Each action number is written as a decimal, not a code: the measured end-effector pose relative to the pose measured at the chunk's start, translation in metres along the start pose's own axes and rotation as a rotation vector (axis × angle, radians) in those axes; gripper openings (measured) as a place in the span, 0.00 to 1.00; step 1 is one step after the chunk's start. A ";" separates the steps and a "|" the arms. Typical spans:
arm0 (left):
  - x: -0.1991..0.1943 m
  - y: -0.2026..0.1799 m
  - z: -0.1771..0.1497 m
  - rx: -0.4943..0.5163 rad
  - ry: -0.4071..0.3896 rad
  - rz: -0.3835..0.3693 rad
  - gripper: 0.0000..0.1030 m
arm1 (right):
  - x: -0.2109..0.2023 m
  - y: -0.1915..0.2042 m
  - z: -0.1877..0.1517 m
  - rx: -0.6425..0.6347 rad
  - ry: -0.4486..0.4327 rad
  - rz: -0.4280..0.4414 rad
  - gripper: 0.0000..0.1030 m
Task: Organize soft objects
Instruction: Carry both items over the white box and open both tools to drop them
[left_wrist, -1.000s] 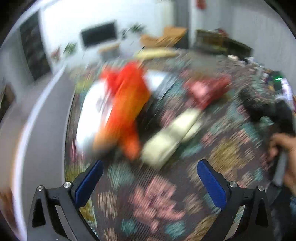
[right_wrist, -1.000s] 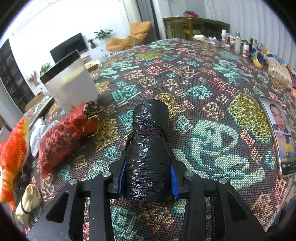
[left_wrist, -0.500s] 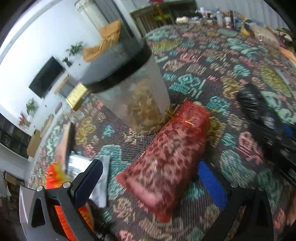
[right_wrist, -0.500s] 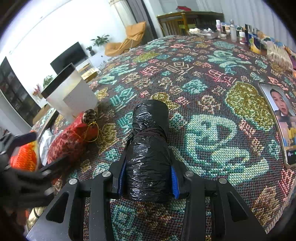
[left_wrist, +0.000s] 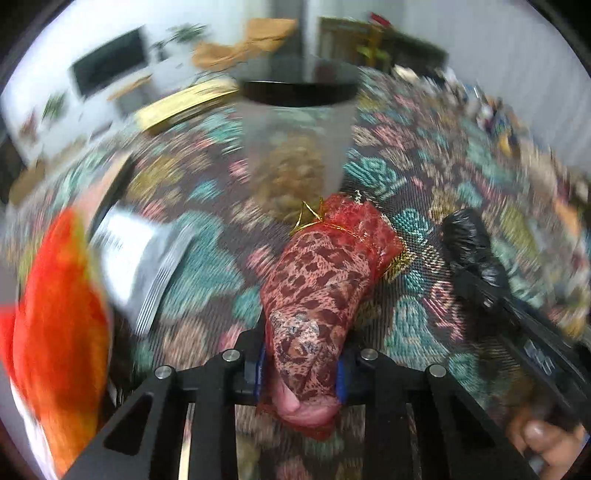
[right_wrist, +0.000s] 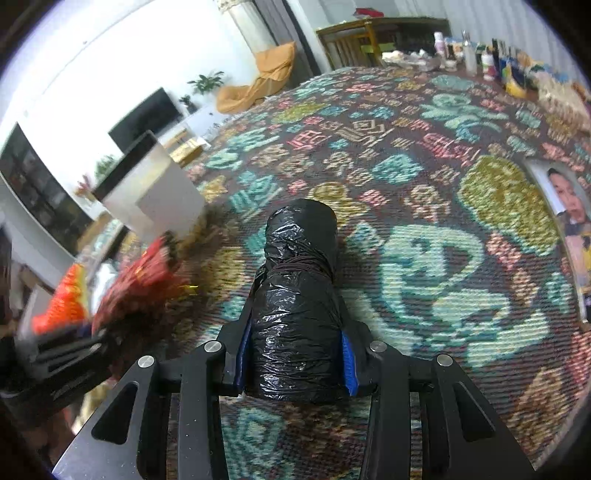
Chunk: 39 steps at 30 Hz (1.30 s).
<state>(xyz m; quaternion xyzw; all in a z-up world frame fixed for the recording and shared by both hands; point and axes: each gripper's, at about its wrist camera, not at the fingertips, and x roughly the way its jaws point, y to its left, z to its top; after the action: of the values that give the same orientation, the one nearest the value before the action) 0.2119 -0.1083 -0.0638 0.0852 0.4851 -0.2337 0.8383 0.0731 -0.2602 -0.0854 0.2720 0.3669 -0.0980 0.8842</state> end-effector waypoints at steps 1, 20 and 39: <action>-0.008 0.005 -0.005 -0.027 -0.008 0.001 0.26 | 0.003 0.000 0.004 -0.008 0.011 0.009 0.39; -0.096 0.105 0.008 -0.287 -0.161 0.014 0.26 | 0.087 0.038 0.177 -0.137 0.223 0.161 0.39; -0.229 0.150 -0.065 -0.363 -0.317 0.235 0.26 | -0.049 0.273 0.034 -0.585 0.286 0.486 0.39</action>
<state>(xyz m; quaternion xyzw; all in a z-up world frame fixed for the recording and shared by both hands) 0.1362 0.1181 0.0857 -0.0484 0.3686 -0.0547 0.9267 0.1605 -0.0532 0.0804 0.0986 0.4235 0.2610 0.8618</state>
